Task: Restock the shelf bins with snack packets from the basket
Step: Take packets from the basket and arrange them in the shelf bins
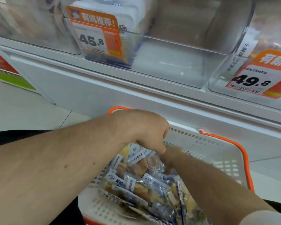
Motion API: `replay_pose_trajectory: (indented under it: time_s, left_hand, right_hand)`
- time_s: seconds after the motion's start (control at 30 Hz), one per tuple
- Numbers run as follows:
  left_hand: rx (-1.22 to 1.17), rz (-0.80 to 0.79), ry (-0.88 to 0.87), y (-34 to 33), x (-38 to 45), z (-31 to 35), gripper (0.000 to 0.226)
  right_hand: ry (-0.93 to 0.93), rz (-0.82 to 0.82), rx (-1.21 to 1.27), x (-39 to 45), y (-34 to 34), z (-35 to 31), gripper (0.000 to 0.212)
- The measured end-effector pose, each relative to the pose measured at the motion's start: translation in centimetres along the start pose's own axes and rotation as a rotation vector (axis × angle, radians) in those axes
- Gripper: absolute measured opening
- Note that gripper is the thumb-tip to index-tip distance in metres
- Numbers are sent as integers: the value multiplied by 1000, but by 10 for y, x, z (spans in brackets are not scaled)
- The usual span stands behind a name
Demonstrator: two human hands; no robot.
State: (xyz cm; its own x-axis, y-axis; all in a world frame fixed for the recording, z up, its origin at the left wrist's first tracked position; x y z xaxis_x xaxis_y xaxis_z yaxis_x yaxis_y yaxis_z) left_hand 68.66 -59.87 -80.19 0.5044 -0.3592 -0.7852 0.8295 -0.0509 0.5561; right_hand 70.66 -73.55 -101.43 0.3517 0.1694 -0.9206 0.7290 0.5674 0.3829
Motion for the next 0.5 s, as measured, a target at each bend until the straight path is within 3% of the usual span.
replay_pose_trajectory:
  time_s: [0.17,0.3,0.4,0.5]
  left_hand:
    - [6,-30,32,0,-3,1,28]
    - [-6,-21,49,2,-8,5,41]
    - [-17,-9,31,4,-11,6,32]
    - [-13,-3,42,5,-16,6,45]
  right_hand:
    - [-35,90,-95,5,-1,1,88]
    - [-31,175,-119,-3,7,7,110]
    - [33,102,-82,-18,14,9,92]
    - [43,27,47,-24,12,14,61]
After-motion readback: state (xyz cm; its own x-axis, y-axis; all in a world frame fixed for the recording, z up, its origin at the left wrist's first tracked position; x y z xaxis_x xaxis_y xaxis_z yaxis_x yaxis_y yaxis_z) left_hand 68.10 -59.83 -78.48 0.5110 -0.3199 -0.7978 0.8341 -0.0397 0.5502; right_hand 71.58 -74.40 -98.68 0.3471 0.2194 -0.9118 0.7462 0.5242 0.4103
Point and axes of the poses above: each hand's wrist, its own x-axis towards the middle knuckle, its own y-axis out of the back of the hand, z = x × y, the point moved 2 cm from there along x, towards the middle knuckle, and after that the axes turned 14 degrees about -z, right-handed, at the moved point
